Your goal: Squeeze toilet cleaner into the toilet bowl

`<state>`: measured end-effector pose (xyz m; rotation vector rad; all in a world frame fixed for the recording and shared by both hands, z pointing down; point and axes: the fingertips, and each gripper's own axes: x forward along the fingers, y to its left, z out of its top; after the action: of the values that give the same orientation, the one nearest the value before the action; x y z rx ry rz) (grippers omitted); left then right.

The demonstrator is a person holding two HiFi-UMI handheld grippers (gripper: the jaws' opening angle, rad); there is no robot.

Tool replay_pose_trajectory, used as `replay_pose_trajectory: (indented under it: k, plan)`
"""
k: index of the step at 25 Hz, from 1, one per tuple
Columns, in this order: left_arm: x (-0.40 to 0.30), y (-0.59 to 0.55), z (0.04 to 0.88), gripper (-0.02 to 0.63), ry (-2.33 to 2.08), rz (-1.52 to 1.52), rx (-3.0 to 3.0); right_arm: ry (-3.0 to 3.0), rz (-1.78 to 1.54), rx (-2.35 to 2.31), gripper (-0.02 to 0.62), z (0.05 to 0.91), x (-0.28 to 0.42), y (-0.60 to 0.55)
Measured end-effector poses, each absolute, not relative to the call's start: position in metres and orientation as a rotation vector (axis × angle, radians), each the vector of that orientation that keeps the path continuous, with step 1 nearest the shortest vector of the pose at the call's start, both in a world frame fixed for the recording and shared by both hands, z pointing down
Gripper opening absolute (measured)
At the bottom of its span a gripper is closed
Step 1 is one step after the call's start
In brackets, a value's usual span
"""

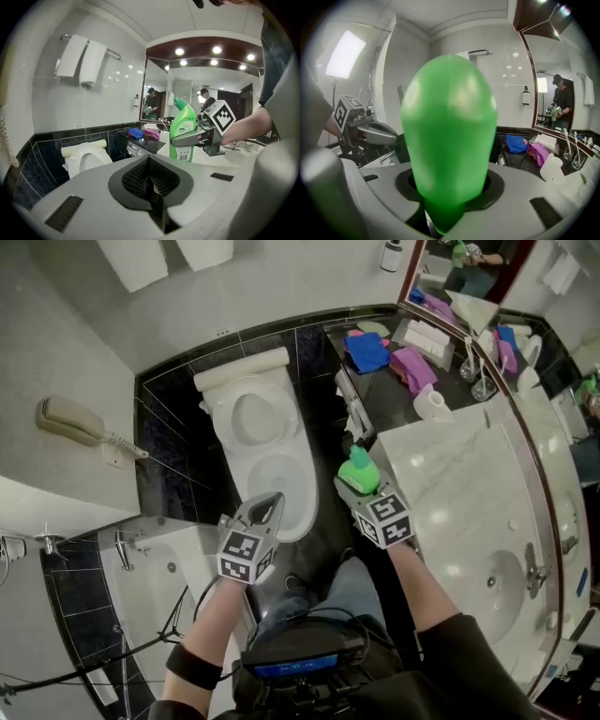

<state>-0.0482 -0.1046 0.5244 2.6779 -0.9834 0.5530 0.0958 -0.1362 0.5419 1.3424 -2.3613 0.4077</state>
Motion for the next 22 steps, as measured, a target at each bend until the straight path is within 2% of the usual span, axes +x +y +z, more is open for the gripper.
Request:
replay_pose_trajectory:
  k: [8, 22]
  plan:
    - [0.010, -0.162, 0.540, 0.005, -0.932, 0.572, 2.696, -2.336, 0.434, 1.474, 0.195, 0.560, 0.168, -0.206]
    - [0.171, -0.278, 0.582, 0.005, -0.894, 0.578, 2.653, -2.313, 0.397, 1.595, 0.195, 0.599, 0.303, -0.346]
